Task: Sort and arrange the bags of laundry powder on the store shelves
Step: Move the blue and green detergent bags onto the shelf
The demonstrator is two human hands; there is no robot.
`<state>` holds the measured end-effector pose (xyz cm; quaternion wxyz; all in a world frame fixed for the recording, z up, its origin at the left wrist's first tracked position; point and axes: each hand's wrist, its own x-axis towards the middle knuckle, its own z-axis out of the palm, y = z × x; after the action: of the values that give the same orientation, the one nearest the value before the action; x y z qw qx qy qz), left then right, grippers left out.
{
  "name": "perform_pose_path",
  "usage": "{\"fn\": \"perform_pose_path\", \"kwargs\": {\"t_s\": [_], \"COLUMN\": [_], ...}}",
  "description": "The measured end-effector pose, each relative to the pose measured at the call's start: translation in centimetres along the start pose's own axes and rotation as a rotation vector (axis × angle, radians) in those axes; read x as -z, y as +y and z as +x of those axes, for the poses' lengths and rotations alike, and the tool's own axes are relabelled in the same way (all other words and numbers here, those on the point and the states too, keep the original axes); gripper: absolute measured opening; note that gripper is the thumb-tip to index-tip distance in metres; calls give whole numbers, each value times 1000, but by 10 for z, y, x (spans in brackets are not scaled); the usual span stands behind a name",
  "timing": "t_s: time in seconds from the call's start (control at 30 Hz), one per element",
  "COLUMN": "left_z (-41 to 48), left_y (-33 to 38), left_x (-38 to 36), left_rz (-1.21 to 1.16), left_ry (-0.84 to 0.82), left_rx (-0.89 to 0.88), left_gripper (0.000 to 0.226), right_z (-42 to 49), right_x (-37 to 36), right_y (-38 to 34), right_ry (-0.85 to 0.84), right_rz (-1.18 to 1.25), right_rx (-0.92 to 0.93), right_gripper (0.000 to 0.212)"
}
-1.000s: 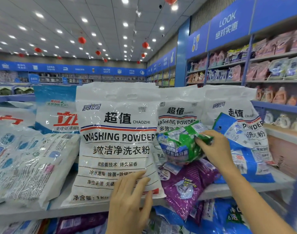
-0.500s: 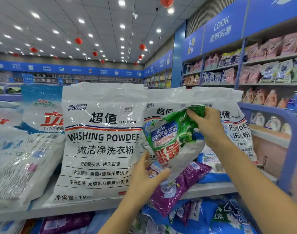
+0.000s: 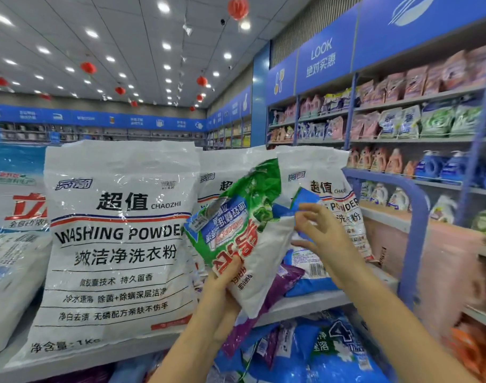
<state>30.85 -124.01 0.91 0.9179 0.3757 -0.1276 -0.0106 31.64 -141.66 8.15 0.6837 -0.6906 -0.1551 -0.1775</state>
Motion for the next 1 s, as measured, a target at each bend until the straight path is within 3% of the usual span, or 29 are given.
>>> {"fn": "perform_pose_path", "kwargs": {"t_s": [0.17,0.3,0.47,0.53,0.7,0.87,1.0], "left_z": [-4,-14,-25,-28,-23,-22,-30], "left_y": [-6,-9,0,-2,-3,7,-3], "left_x": [-6,-8,22,31,32,16,10], "left_rz": [60,-100,-260,-135,475,302,105], "left_ry": [54,22,-89,-84,47,54,182], "left_rx": [-33,81,90,98,-44,-34,58], "left_gripper": [39,69,107,111,120,98,59], "right_z": [-14,-8,8,12,6,4,11], "right_x": [-12,-14,-12,-10,-10,-20,-20], "right_y": [28,27,-5,-16,-32,-41,-43], "right_ry": [142,249,164,112,-59,-267,-190], "right_rz": [-15,-13,11,-22,-54,-217,-215], "right_rx": [22,81,187,208,279,348,375], "right_gripper": [8,2,10,14,20,21,24]}}
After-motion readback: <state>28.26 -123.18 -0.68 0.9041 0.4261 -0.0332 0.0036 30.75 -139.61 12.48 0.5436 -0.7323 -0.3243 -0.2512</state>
